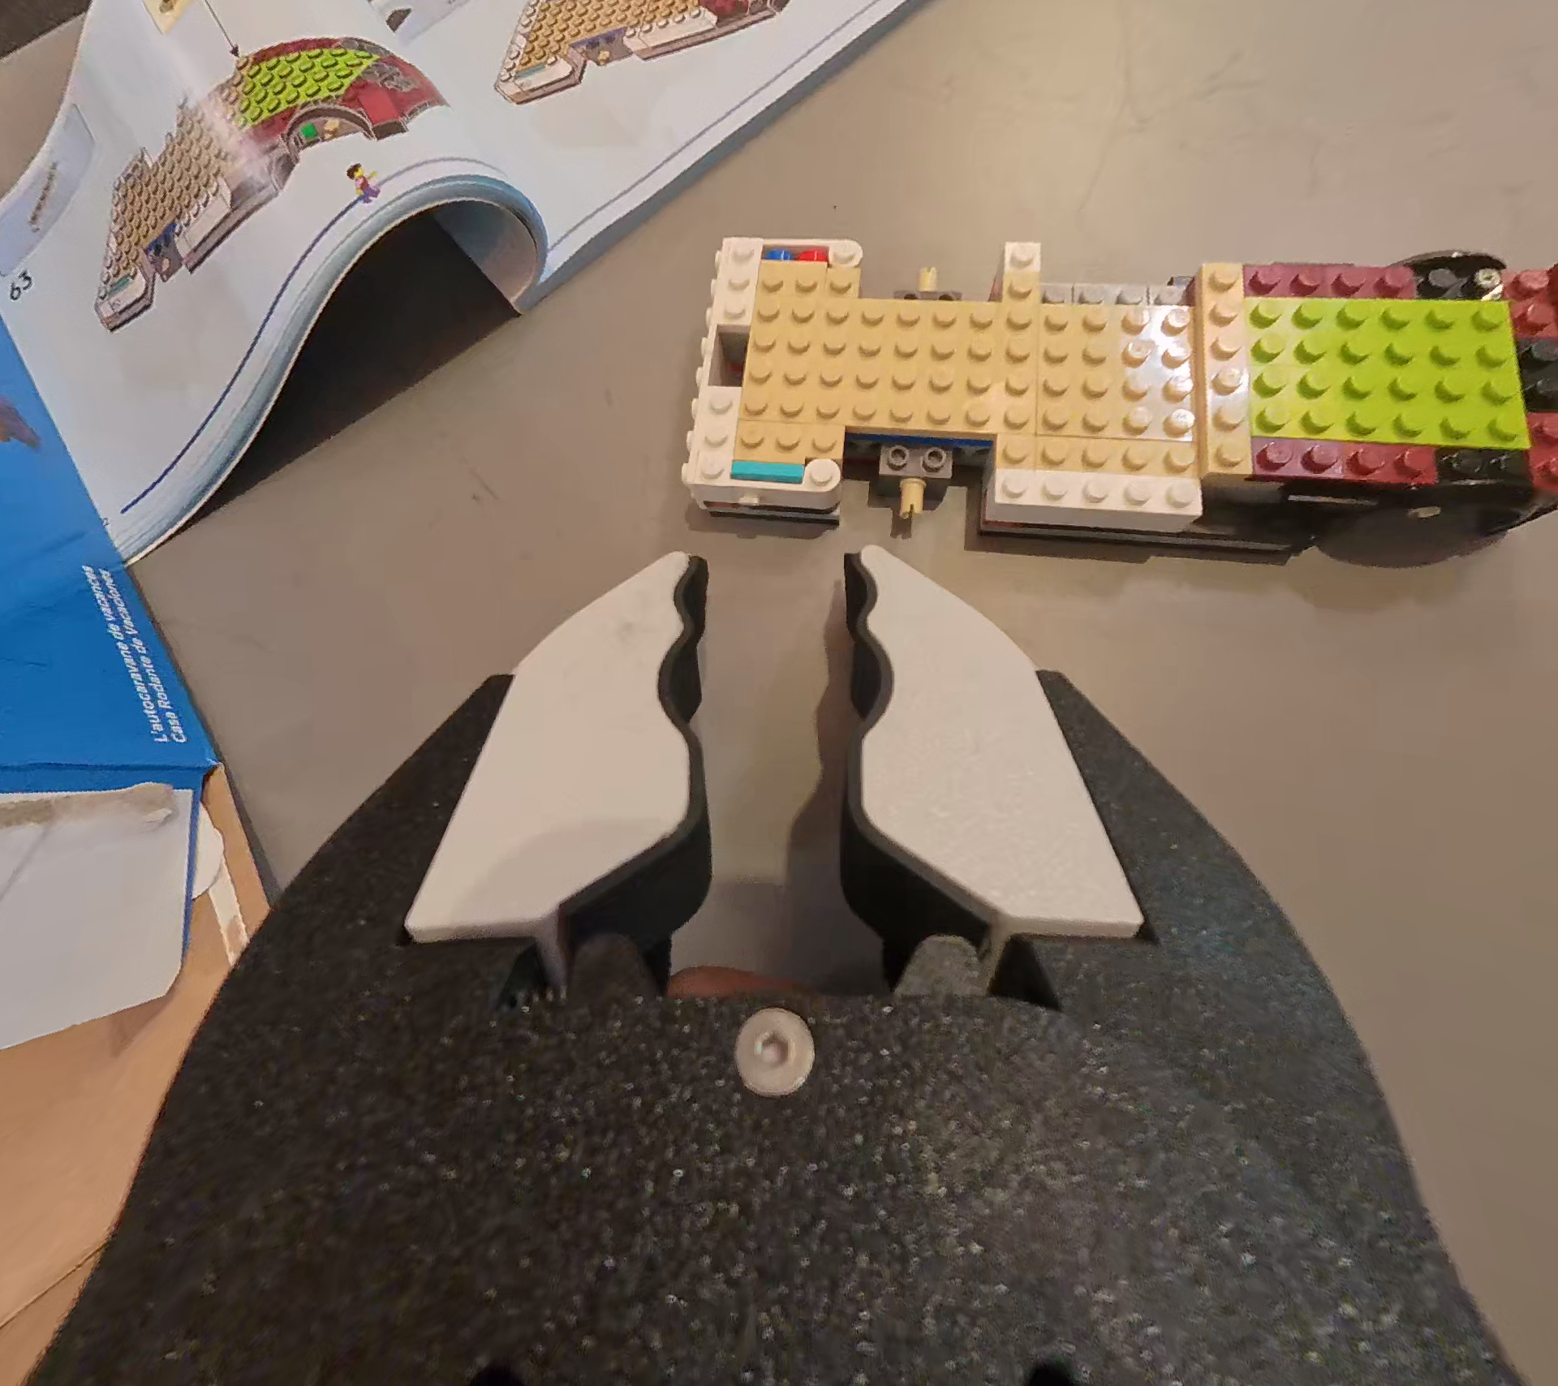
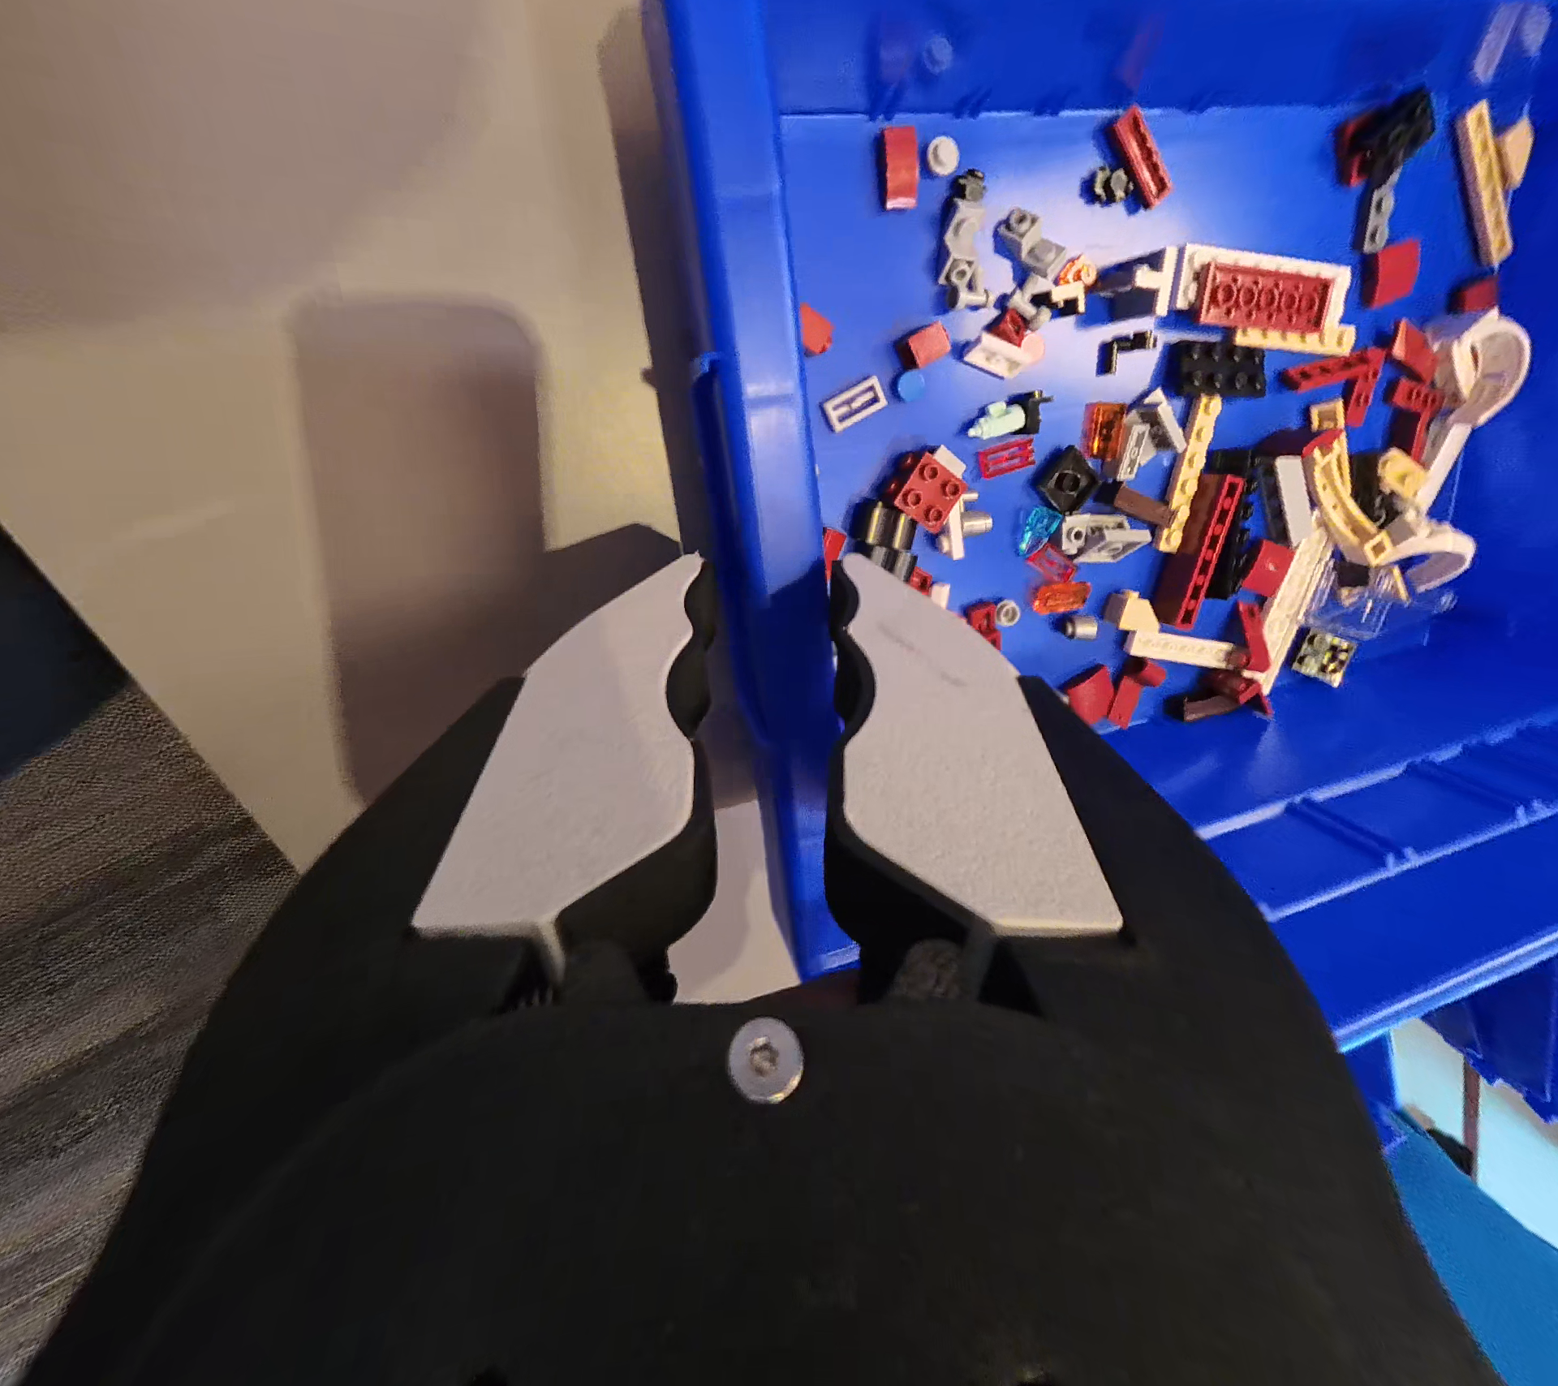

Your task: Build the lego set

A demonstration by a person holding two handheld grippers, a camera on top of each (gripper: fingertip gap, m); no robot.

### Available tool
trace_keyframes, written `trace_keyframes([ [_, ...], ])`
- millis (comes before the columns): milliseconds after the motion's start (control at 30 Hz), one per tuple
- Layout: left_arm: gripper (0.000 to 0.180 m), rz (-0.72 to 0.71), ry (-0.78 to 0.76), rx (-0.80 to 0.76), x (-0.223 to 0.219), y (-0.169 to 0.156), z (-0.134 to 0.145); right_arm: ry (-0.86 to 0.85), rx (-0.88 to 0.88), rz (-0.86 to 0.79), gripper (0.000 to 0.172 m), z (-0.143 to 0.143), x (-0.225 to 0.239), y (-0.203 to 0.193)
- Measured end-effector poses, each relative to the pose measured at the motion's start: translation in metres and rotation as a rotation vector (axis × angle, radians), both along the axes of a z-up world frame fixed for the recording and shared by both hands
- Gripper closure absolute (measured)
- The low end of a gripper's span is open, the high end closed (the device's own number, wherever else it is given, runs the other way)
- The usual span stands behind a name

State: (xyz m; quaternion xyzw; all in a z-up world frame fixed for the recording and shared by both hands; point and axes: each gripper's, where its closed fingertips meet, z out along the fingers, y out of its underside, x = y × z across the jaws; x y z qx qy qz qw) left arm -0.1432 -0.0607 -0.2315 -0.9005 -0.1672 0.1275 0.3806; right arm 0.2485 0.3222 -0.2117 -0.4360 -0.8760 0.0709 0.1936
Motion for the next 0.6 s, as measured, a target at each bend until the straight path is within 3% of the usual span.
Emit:
trace_keyframes([
  [300, 0.148, -0.016, -0.009, 0.031, 0.002, 0.000, 0.003, -0.085, -0.073, -0.043, 0.127, -0.001, -0.008, -0.056],
  [600, 0.148, -0.043, -0.019, 0.064, 0.006, 0.001, 0.007, -0.133, -0.059, -0.056, 0.120, 0.009, -0.006, -0.079],
])
